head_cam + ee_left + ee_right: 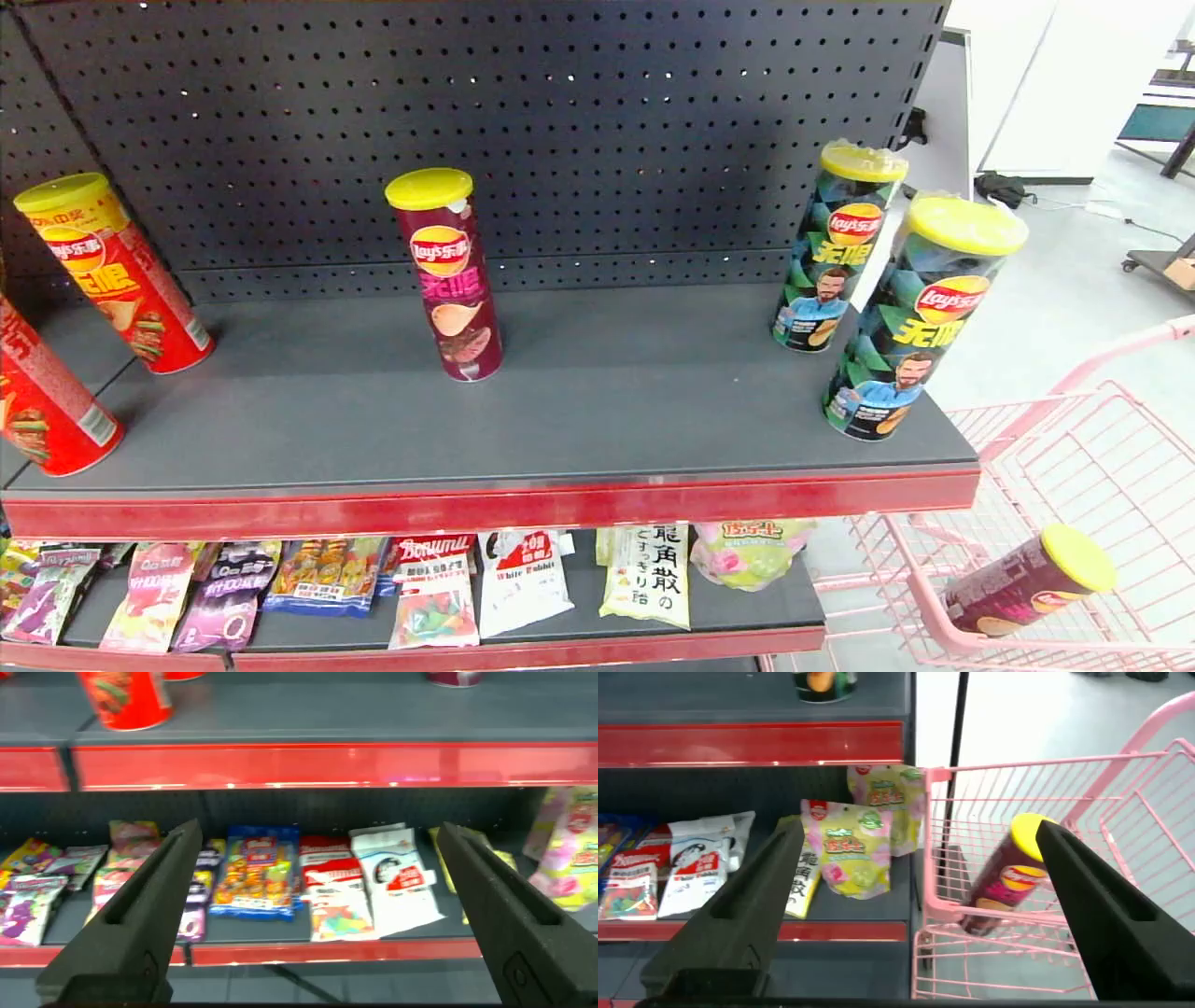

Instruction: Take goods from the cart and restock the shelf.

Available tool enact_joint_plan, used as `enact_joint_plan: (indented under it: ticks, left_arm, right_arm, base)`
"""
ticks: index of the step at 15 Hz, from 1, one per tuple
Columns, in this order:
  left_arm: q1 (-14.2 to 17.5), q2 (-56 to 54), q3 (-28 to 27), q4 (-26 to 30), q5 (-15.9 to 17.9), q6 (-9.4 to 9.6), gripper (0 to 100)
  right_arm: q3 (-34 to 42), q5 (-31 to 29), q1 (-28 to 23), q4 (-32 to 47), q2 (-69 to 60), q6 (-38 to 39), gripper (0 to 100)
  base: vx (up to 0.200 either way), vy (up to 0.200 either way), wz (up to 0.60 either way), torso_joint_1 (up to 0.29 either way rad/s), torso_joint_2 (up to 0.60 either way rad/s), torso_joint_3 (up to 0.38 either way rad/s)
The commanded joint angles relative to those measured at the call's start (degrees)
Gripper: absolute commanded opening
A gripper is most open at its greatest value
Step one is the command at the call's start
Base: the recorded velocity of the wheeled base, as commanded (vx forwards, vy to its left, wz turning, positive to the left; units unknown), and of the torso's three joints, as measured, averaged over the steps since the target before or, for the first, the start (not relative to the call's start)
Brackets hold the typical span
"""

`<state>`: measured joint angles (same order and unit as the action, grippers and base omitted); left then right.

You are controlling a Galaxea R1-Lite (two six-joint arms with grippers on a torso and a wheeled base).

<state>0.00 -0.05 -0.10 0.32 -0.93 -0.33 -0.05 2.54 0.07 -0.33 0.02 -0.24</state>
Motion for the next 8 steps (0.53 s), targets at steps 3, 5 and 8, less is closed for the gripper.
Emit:
enact_joint_plan:
  ticks: [3, 5, 8]
  left_arm:
    - [0.00, 0.05, 0.01, 0.03, -0.04, -0.02, 100]
    - [0.00, 0.05, 0.01, 0.03, -0.04, -0.02, 100]
    - [0.00, 0.05, 0.01, 0.03, -0.04, -0.02, 100]
  right_arm:
    - [0.05, 0.01, 0.01, -0.02, 0.06, -0.02, 100]
    - [0.05, 0.01, 0.01, -0.02, 0.06, -0.02, 100]
    - [0.05, 0.01, 0.01, -0.02, 0.06, -0.02, 100]
  base:
    - [0.000, 0.000, 0.00, 0.000, 0.00, 0.000]
    - [0.000, 0.000, -0.60, 0.005, 0.00, 0.002]
    - [0.000, 0.000, -0.60, 0.004, 0.01, 0.004]
